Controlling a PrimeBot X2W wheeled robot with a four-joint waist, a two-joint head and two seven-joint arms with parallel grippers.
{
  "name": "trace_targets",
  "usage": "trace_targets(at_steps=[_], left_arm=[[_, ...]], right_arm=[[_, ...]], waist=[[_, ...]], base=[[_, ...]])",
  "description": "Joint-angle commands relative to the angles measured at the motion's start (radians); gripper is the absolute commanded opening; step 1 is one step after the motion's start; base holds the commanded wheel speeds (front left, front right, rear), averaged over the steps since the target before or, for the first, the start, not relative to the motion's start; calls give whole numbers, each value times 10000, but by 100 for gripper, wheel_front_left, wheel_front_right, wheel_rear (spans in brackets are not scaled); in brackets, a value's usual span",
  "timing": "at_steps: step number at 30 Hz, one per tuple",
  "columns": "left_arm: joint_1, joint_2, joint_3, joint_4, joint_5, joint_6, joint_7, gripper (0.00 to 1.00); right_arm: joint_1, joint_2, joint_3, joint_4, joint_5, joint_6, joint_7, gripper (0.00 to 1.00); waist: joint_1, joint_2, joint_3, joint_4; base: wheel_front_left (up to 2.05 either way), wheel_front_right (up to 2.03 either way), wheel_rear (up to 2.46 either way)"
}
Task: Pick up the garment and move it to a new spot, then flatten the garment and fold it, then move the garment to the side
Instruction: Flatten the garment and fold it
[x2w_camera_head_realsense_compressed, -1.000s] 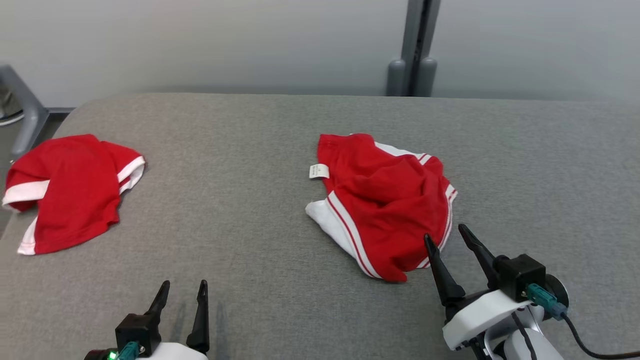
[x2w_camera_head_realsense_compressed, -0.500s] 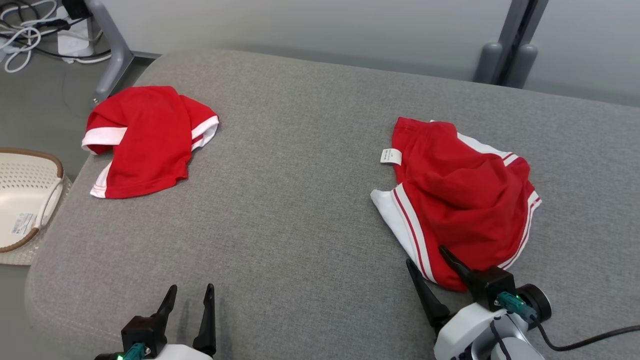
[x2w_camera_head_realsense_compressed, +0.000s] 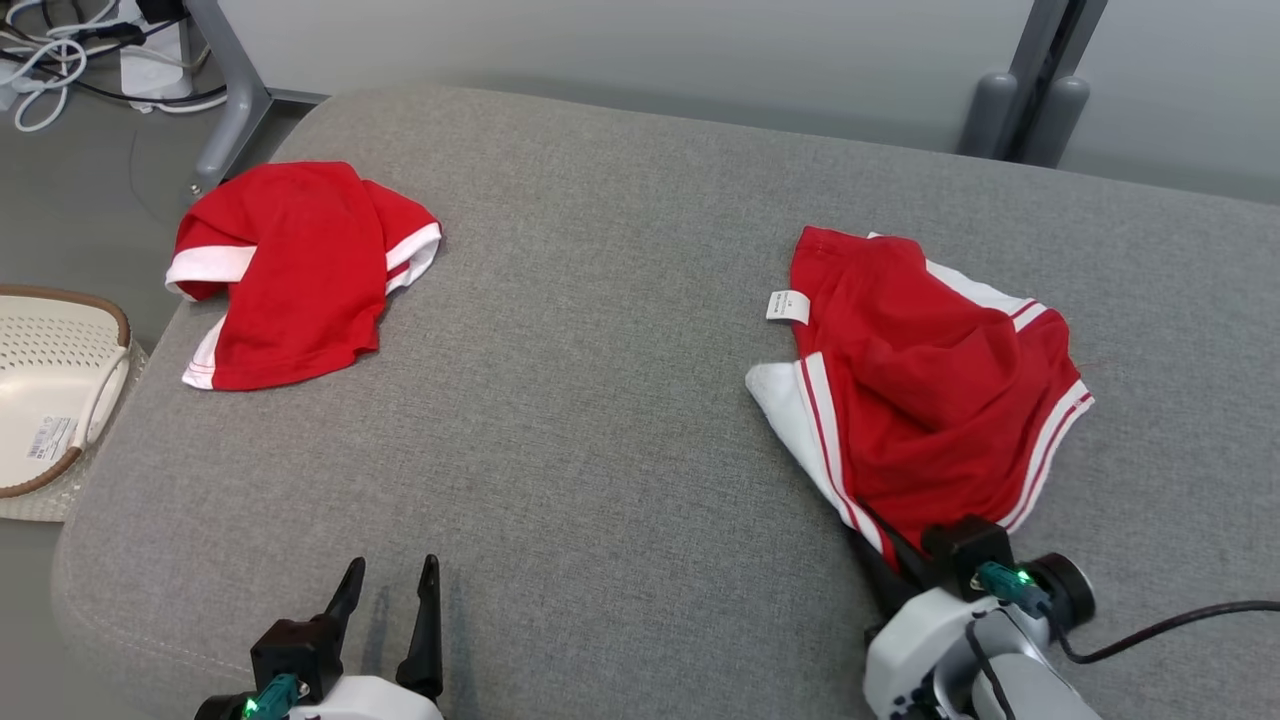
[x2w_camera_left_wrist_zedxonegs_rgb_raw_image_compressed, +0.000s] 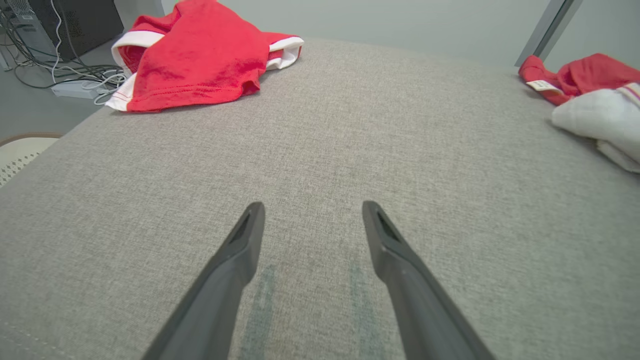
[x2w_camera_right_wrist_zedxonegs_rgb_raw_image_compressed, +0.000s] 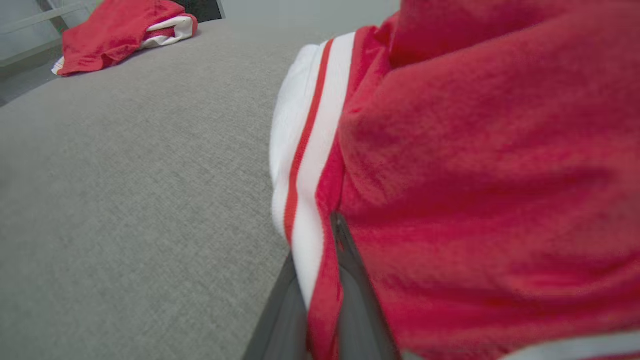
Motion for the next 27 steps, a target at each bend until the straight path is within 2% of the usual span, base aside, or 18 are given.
trace_targets(at_steps=[1,6,11,14,16,20,21,24,27], left_arm=[[-191,36,17,-30,-55,58,-5,100],[-67,36,38,22,77,-12,-5,100],[131,36,-32,186,213,-136,-5,100],[161,38,-67,259,230,-169,-5,100],[185,35,-108,323,260,-186,-5,100],[203,35,-207,436,244,-198,-5,100],[237,38,-238,482,204,-193,-5,100],[258,33,-234,495,173,-136,-5,100],[202,36,-230,555,189,-147,-5,100]], right_arm=[[5,26,108,-173,108,1,0,0],[-493,43,1064,-1621,869,1,-3,0],[-1771,116,2233,-3127,1882,1,0,0],[-2788,143,2520,-4081,2616,1,-1,0],[-3344,128,2142,-4825,3220,1,-4,0],[-3820,120,467,-5525,3944,-1,0,0],[-3745,134,-535,-5410,3870,1,0,0],[-3349,69,-2032,-4593,3313,1,0,0],[-2987,-137,-3299,-3270,2730,1,-1,0]], waist=[[0,0,-32,-20],[0,0,-264,-129],[0,0,-570,-231],[0,0,-689,-234],[0,0,-750,-210],[0,0,-770,-129],[0,0,-747,-85],[0,0,-621,-81],[0,0,-417,-136]], base=[[0,0,0],[0,0,0],[0,0,0],[0,0,0],[0,0,0],[0,0,0],[0,0,0],[0,0,0],[0,0,0]])
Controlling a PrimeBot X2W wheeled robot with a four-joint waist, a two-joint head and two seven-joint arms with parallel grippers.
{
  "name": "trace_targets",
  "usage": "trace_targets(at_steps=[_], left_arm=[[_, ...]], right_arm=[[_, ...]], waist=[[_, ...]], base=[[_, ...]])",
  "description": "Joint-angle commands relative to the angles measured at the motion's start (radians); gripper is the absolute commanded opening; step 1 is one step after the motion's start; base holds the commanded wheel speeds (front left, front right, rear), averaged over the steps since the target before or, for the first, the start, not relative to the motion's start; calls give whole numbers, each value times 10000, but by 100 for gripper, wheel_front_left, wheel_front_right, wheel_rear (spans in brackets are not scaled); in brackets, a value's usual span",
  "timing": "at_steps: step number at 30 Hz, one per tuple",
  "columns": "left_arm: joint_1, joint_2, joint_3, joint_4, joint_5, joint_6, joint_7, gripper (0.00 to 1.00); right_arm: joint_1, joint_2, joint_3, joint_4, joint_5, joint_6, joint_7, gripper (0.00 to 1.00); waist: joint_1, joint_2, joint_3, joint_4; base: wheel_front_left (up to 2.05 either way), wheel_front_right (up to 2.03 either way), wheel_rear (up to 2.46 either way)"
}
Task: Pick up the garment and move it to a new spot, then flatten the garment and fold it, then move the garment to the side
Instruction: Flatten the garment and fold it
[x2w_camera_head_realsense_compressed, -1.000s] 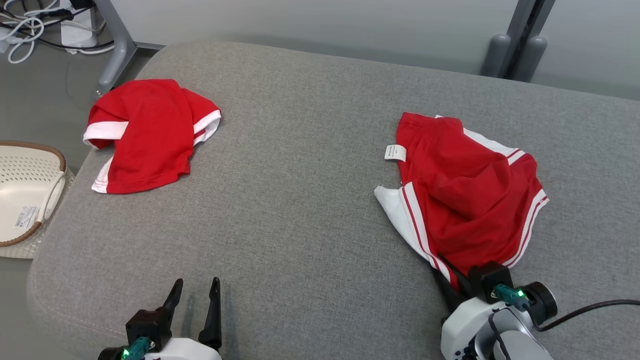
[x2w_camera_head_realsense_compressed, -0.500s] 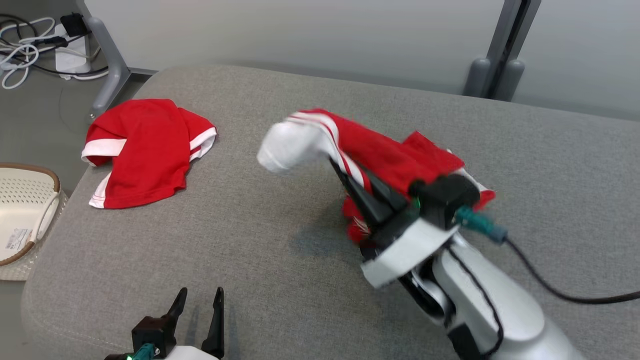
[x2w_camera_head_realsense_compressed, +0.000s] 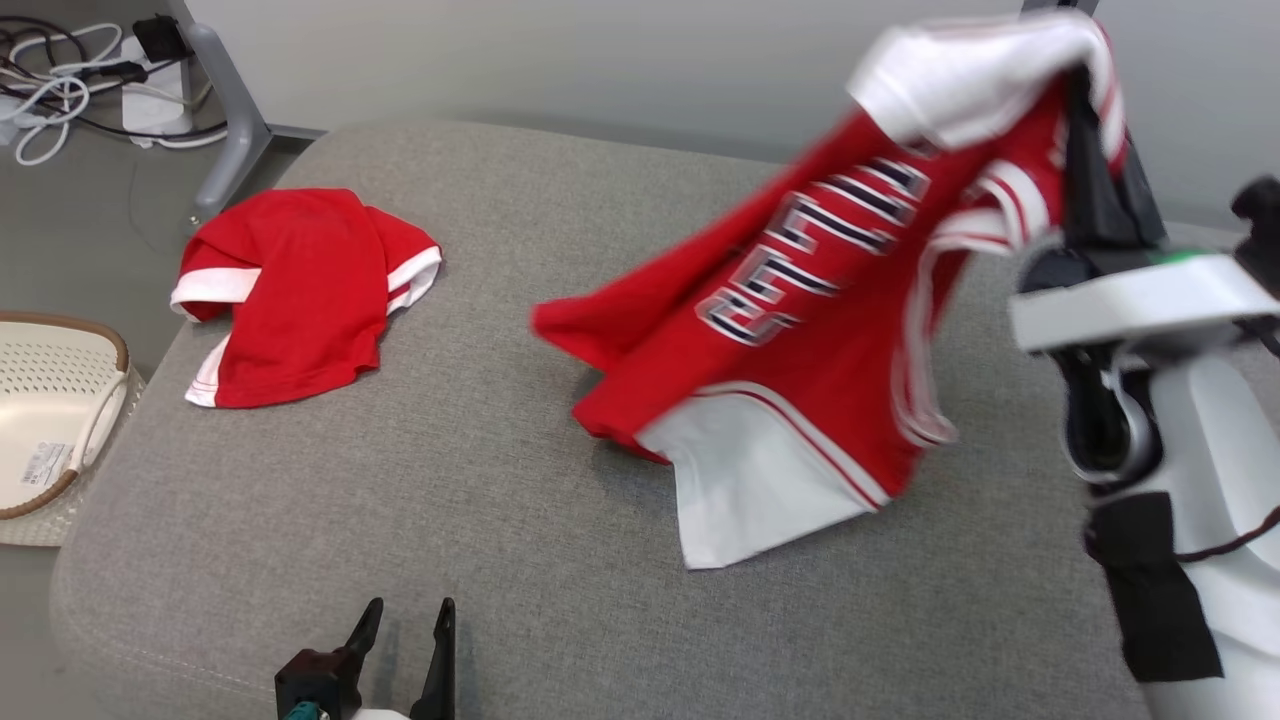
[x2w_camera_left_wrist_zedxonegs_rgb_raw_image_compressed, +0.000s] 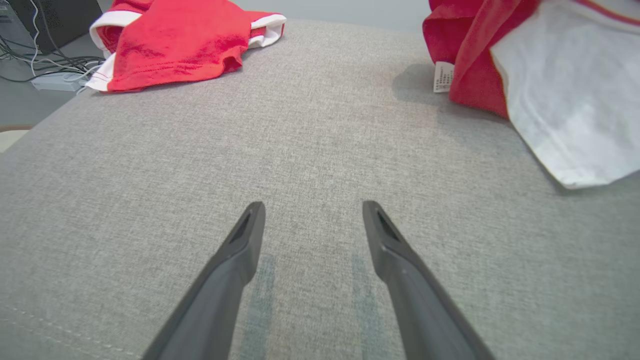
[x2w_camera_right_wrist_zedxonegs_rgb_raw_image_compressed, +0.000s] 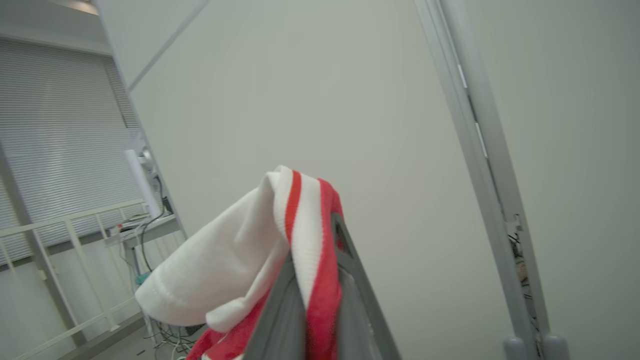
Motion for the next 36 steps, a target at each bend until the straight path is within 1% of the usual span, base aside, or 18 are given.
trace_targets(at_steps=[1,2,3,4,5,6,8,12,15,18,22,25,31,36], left_arm=[[-96,36,24,-2,0,15,-5,100],[-153,36,7,-6,-7,-7,-5,100],[-210,33,-23,11,-9,-24,-5,100],[-285,30,-76,30,1,-48,-5,100],[-355,35,-108,34,0,-45,-5,100],[-388,39,-145,27,-23,-30,-5,100],[-449,41,-189,16,-29,10,-4,100],[-585,38,-181,30,34,29,-5,100],[-622,38,-160,40,80,24,-5,100],[-606,38,-127,52,91,14,-5,100],[-591,39,-118,51,73,10,-5,100],[-549,38,-123,38,23,30,-5,100],[-486,38,-198,57,-65,33,-5,100],[-484,36,-337,51,-143,52,-5,100]], right_arm=[[204,-173,-305,494,-286,1,-3,7],[336,-313,-696,1102,-573,1,-3,32],[459,-454,-1000,1799,-904,1,-3,100],[509,-496,-1311,2479,-1045,1,-5,100],[418,-562,-1651,2902,-1261,2,-9,100],[386,-671,-1872,3202,-1558,2,-11,100],[451,-601,-2253,3555,-1852,2,-6,100],[794,-457,-2507,3325,-2332,2,-5,100],[971,-358,-2404,3020,-2445,2,-5,100],[1390,-210,-2027,2557,-2552,2,-1,100],[1921,-72,-1270,1959,-2612,2,-1,100],[2339,20,-423,1638,-2616,1,-3,100],[2964,61,2013,1424,-2344,1,-1,100],[3102,-84,4016,1682,-1752,1,-1,100]], waist=[[0,0,141,-53],[0,0,218,-71],[0,0,292,-84],[0,0,357,-97],[0,0,419,-113],[0,0,466,-133],[0,0,545,-210],[0,0,557,-421],[0,0,500,-528],[0,0,393,-692],[0,0,293,-844],[0,0,236,-899],[0,0,240,-846],[0,0,304,-599]], base=[[0,0,0],[0,0,0],[0,0,0],[0,0,0],[0,0,0],[0,0,0],[0,0,0],[0,0,0],[0,0,0],[0,0,0],[0,0,0],[0,0,0],[0,0,0],[0,0,0]])
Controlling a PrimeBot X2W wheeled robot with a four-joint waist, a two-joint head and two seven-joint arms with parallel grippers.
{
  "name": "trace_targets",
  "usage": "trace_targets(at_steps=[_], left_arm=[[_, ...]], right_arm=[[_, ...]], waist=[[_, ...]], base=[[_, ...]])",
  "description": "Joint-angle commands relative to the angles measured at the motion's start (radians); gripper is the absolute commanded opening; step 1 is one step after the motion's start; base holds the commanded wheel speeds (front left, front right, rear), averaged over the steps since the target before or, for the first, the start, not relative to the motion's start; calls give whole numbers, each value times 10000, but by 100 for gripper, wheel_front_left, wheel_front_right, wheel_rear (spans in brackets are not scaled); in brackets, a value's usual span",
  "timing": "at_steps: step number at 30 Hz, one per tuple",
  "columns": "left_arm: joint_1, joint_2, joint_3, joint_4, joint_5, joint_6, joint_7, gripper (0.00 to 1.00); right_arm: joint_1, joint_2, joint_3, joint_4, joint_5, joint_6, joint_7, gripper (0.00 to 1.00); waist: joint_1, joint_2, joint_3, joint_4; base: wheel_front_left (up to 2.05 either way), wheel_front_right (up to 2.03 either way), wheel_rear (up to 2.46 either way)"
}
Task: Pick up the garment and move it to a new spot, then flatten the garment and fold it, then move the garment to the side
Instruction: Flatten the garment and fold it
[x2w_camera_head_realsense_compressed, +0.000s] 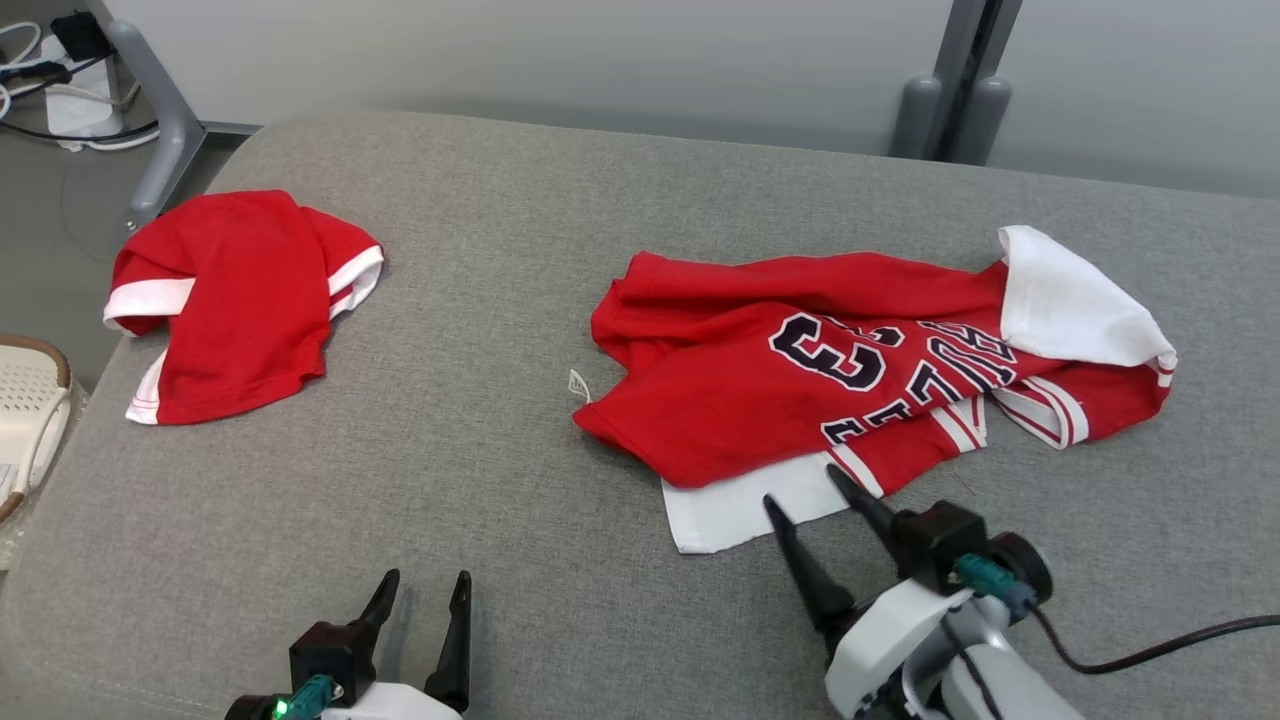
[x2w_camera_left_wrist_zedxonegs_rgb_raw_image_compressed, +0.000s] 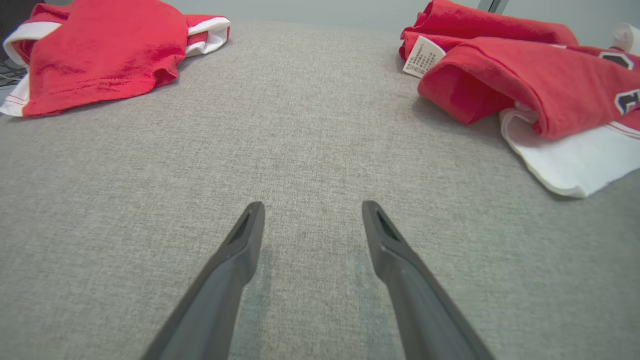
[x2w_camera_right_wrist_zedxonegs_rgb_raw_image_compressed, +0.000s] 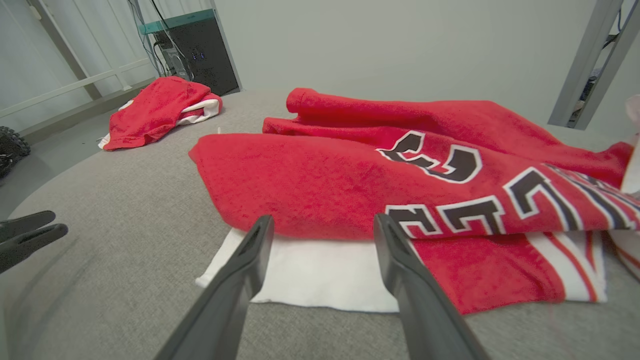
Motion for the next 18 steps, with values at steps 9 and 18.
trace_targets(at_steps=[9,18], left_arm=[[-100,38,-156,18,-162,71,-5,100],[-20,36,-244,22,-357,181,-5,100]], right_arm=[[-797,-529,2946,1009,1001,-1,-5,100],[-1678,-516,4159,2492,1356,1,3,71]], waist=[[0,-1,212,611],[0,-1,423,1036]], base=[[0,0,0],[0,0,0]])
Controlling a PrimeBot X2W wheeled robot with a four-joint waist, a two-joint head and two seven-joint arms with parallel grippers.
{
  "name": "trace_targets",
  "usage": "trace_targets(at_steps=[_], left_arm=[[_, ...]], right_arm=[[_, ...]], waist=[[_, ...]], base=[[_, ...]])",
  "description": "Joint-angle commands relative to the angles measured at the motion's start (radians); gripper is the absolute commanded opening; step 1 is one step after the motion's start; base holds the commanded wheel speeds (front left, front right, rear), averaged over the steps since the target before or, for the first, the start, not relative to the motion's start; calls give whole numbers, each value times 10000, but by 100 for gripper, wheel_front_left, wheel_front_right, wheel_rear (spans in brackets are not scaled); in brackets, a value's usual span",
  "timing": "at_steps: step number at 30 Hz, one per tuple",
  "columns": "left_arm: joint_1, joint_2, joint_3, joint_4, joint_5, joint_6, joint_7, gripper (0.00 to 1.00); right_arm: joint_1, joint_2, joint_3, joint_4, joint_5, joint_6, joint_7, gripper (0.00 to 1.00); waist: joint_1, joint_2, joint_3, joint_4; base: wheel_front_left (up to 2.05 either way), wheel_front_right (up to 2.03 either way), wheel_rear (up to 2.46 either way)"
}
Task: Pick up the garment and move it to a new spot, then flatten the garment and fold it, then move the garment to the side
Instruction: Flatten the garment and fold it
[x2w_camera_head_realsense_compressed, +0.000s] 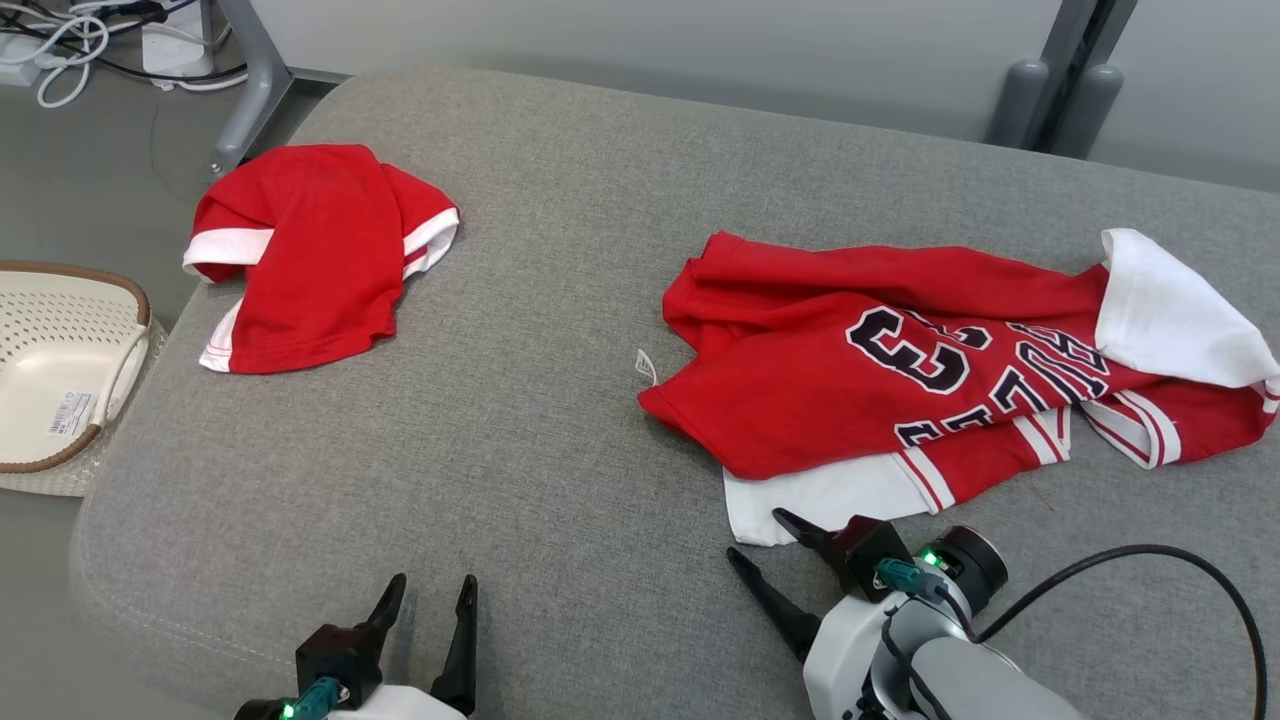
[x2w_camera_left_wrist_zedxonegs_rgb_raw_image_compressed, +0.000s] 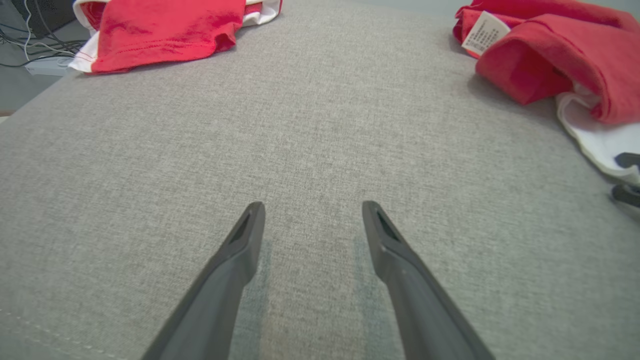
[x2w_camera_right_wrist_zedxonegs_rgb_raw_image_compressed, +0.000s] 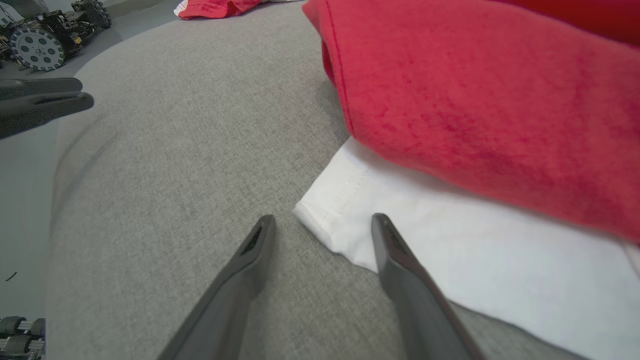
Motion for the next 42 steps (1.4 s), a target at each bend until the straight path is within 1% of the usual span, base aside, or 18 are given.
trace_targets(at_steps=[1,2,3,4,7,11,13,17,21,24,29,34,36,42], left_arm=[[-17,32,11,-16,-94,62,-5,100],[-15,32,12,-21,-94,76,-5,100],[-13,32,12,-33,-112,96,-5,100],[-11,34,23,-40,-138,102,-5,100],[-9,32,74,-52,-132,122,-5,100],[-83,32,100,-83,-144,135,-5,100],[-112,34,155,-79,-86,101,-5,100],[-94,34,300,-70,38,83,-5,100],[-106,35,454,-15,141,6,-5,100],[-137,32,487,10,212,-76,-5,100],[-84,34,473,104,195,-89,-5,100],[82,35,557,171,299,-146,-5,100],[173,35,634,187,333,-157,-5,100],[280,34,776,178,415,-174,-5,100]], right_arm=[[-53,-18,109,248,121,-1,18,47],[-98,-22,184,358,101,-1,20,37],[-118,-16,224,456,147,-1,20,9],[-132,-10,230,545,207,-1,21,0],[-241,-68,50,532,306,-4,29,0],[-170,-450,-999,-267,173,-3,5,0],[92,-685,-1792,-832,14,-3,5,0],[661,-1257,-3714,-2253,-432,-3,2,0],[1087,-1456,-5491,-3693,-917,-3,3,0],[1129,-1503,-6427,-4523,-1225,-3,3,0],[854,-1663,-7191,-5297,-1539,-3,3,0],[769,-1951,-7656,-5689,-1795,-3,3,0],[1196,-1968,-7976,-5749,-1901,-3,5,0],[2639,-1737,-8332,-5566,-1959,-3,3,0]], waist=[[0,0,47,38],[0,0,63,38],[0,0,76,28],[0,0,85,3],[0,0,99,-99],[0,0,56,-402],[0,0,-3,-616],[0,0,-164,-1113],[0,0,-322,-1604],[0,0,-422,-1890],[0,0,-605,-2191],[0,0,-797,-2336],[0,0,-887,-2407],[0,0,-928,-2602]], base=[[0,0,0],[0,0,0],[0,0,0],[0,0,0],[0,0,0],[0,0,0],[0,0,0],[0,0,0],[0,0,0],[0,0,0],[0,0,0],[0,0,0],[0,0,0],[0,0,0]])
